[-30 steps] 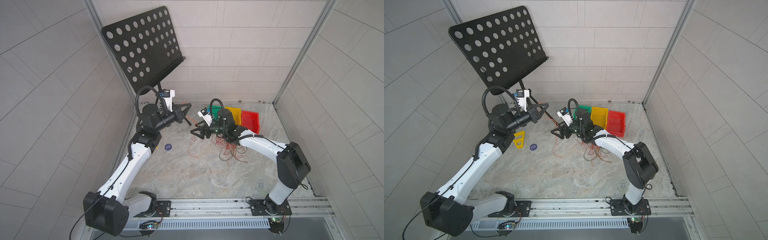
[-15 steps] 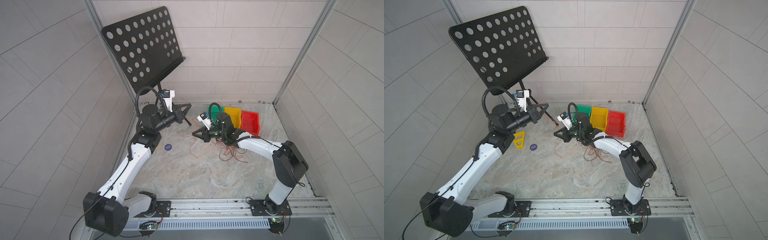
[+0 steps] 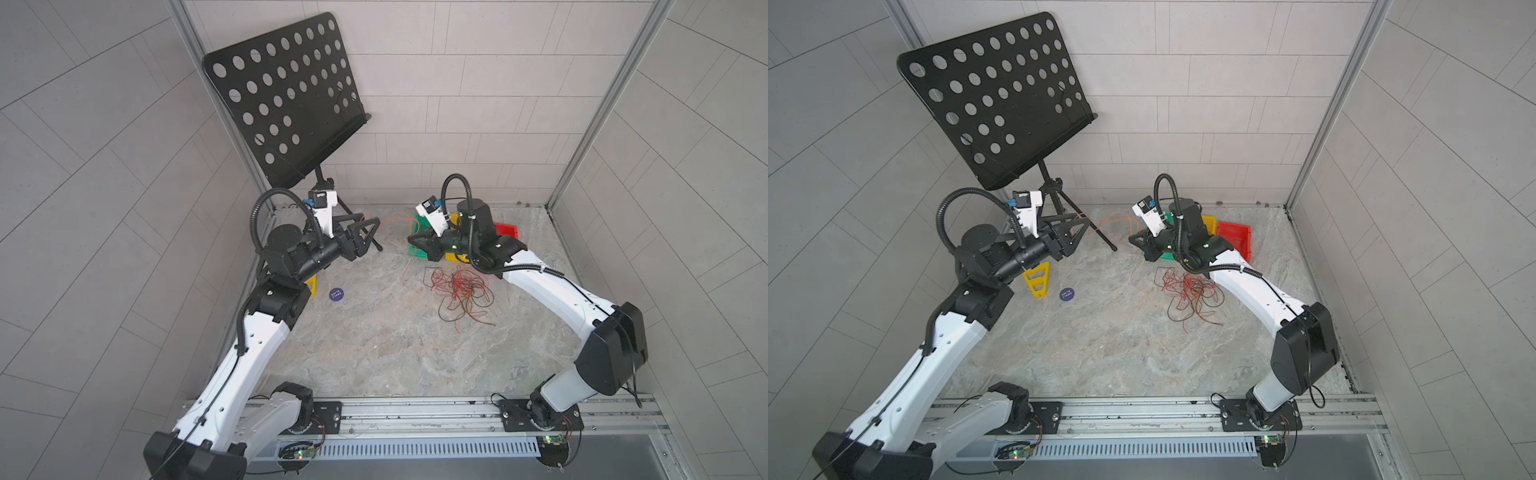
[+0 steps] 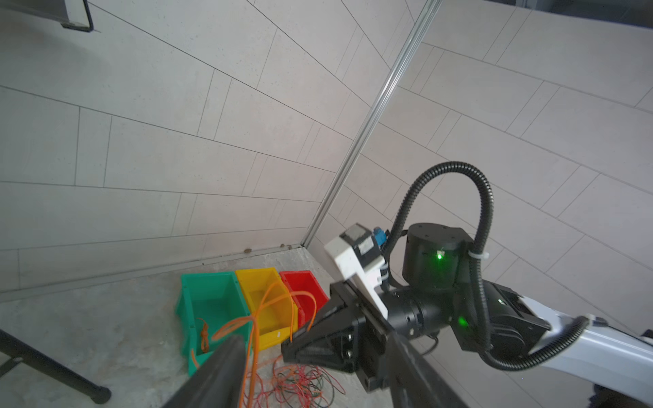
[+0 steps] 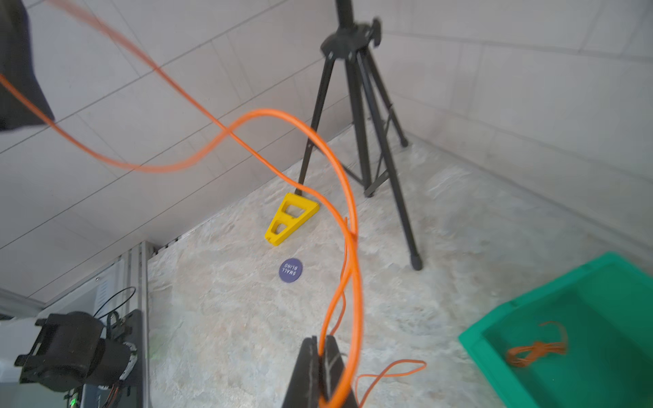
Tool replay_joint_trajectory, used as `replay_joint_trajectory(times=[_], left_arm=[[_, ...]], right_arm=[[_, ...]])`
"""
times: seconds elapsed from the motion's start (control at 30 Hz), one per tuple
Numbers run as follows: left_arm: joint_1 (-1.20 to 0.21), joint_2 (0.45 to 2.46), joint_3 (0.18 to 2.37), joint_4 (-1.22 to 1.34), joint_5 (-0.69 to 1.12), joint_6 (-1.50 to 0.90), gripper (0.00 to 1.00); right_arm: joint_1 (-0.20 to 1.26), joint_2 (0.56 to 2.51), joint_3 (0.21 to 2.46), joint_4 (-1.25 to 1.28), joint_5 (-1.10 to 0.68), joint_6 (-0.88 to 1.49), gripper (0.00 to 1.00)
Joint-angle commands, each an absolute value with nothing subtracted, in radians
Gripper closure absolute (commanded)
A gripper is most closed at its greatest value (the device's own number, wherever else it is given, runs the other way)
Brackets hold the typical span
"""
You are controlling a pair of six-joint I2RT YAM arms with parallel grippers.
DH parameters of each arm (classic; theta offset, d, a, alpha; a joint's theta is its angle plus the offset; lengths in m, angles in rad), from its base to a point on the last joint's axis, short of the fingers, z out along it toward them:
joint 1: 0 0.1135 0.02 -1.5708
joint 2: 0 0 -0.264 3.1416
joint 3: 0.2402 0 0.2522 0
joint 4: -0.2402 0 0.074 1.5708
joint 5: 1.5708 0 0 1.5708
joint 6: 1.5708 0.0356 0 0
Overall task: Untangle and sort cables by color
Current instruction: Place the cable in the bin.
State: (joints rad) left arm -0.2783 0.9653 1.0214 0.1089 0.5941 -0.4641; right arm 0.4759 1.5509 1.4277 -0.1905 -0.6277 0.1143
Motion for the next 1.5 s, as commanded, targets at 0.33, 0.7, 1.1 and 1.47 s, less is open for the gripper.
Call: replay_joint_trajectory(times=[0.33, 0.7, 1.1, 1.47], left_arm=[[-0.281, 0.716, 0.901, -0.212, 0.368, -0.296, 0.09], [-0.281, 0.702, 0.87, -0.241, 0.333, -0.253, 0.09], [-0.281, 0.716, 0.854, -0.217, 0.339, -0.253, 0.08], [-0.281, 0.726, 0.851, -0.212, 0.347, -0.252, 0.08]], right_arm=[[0.326, 1.634, 1.745, -0.284, -0.572, 0.11, 1.0], [0.305, 1.793, 1.822, -0.202, -0.625, 0.175, 1.0], [0.265, 1.926, 1.809, -0.217, -0.637, 0.143, 1.0], [0.256, 1.942, 1.725, -0.285, -0.512, 0.098, 1.0]])
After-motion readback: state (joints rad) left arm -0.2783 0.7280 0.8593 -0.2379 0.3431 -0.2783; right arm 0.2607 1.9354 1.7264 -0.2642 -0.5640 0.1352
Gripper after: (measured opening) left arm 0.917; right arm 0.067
